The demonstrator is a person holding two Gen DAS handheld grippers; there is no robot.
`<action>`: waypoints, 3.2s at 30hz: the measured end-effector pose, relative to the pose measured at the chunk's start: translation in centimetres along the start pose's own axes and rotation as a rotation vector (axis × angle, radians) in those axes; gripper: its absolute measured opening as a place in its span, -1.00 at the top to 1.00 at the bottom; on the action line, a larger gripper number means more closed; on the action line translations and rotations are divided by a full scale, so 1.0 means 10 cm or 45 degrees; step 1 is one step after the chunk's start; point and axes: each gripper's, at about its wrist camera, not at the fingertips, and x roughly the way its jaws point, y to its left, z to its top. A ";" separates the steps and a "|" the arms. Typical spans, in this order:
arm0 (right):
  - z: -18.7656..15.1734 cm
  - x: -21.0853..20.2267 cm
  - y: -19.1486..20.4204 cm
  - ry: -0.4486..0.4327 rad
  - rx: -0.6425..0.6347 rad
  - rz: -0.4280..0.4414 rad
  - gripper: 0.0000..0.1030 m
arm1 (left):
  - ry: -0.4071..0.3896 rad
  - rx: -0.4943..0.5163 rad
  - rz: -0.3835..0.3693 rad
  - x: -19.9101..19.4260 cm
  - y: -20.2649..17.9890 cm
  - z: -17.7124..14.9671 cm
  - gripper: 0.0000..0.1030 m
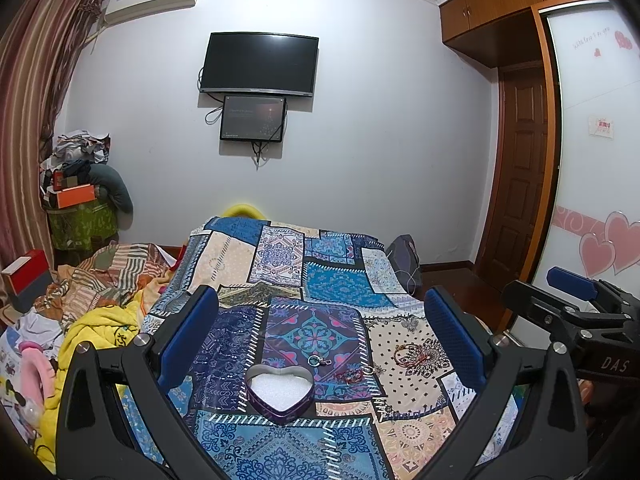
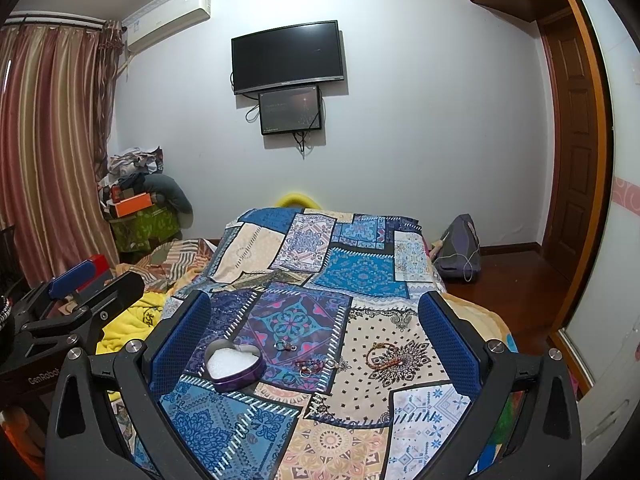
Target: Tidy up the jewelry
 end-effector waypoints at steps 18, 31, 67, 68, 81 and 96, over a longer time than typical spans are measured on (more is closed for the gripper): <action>-0.13 0.48 -0.24 0.121 0.035 -0.024 -0.99 | 0.089 0.011 -0.002 0.44 0.09 -0.07 -1.00; -0.55 1.29 -0.68 0.374 0.052 -0.135 -0.99 | 0.443 -0.048 0.019 1.53 0.44 -0.46 -1.00; -1.08 2.71 -1.11 0.852 -0.087 0.104 -0.35 | 1.151 0.234 -0.326 3.22 0.20 -1.27 0.27; -1.09 2.73 -1.10 0.859 -0.103 0.103 -0.26 | 1.149 0.244 -0.326 3.22 0.19 -1.27 0.30; -1.09 2.73 -1.11 0.875 -0.074 0.125 0.89 | 1.110 0.273 -0.331 3.22 0.15 -1.29 0.64; -0.78 2.40 -0.96 0.775 -0.059 0.168 0.91 | 0.944 0.154 -0.286 2.84 0.33 -0.87 0.64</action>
